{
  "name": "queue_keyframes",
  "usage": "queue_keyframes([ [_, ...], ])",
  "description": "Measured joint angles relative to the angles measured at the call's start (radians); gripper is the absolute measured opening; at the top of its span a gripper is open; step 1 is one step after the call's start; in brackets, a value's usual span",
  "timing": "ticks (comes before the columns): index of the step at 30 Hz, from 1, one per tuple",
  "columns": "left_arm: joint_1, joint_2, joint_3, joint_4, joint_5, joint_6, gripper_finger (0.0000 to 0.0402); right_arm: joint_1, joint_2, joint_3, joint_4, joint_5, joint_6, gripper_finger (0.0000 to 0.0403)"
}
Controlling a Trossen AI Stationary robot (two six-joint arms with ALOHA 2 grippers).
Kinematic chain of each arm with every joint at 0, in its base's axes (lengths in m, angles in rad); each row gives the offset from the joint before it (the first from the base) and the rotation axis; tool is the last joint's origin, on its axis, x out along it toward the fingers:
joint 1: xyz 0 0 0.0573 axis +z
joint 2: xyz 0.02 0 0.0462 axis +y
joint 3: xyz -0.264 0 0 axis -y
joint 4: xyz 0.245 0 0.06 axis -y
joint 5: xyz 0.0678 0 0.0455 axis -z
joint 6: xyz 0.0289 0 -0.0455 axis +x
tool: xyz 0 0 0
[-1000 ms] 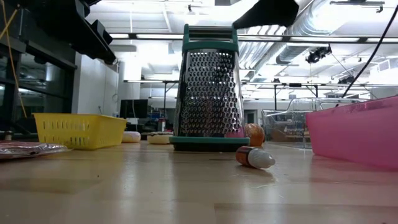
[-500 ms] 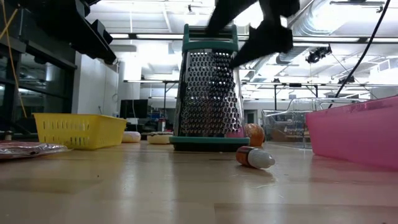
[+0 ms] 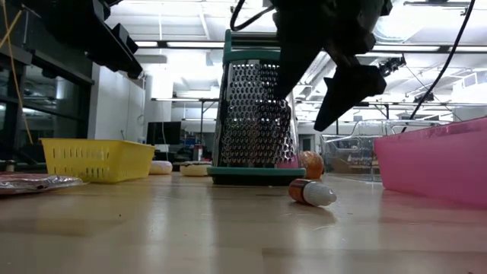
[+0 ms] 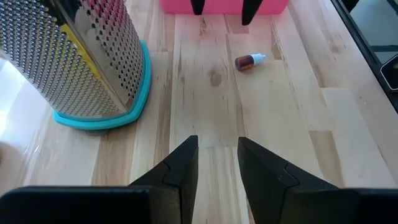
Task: Pick & Place Food Item
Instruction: Put the orange food coloring bottle into the yellow bin
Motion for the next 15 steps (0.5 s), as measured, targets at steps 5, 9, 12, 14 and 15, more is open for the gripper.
queue_keyframes([
  [5,0.0,0.0,0.0,0.001,0.0,0.0,0.0108,-0.007,0.0,0.0,0.014,-0.001,-0.013,0.0357],
  [9,0.0,0.0,0.0,0.002,0.0,0.0,0.0108,-0.005,0.0,0.016,0.043,-0.021,-0.026,0.0357],
  [12,0.0,0.0,0.0,0.006,0.0,0.0,0.0108,0.011,-0.001,0.05,0.046,-0.016,-0.026,0.0357],
  [14,0.0,0.0,0.0,0.013,0.0,0.0,0.0108,0.024,-0.001,0.074,0.046,0.006,-0.027,0.0357],
  [15,0.0,0.0,0.0,0.016,0.0,0.0,0.0108,0.031,-0.001,0.087,0.046,0.018,-0.029,0.0357],
])
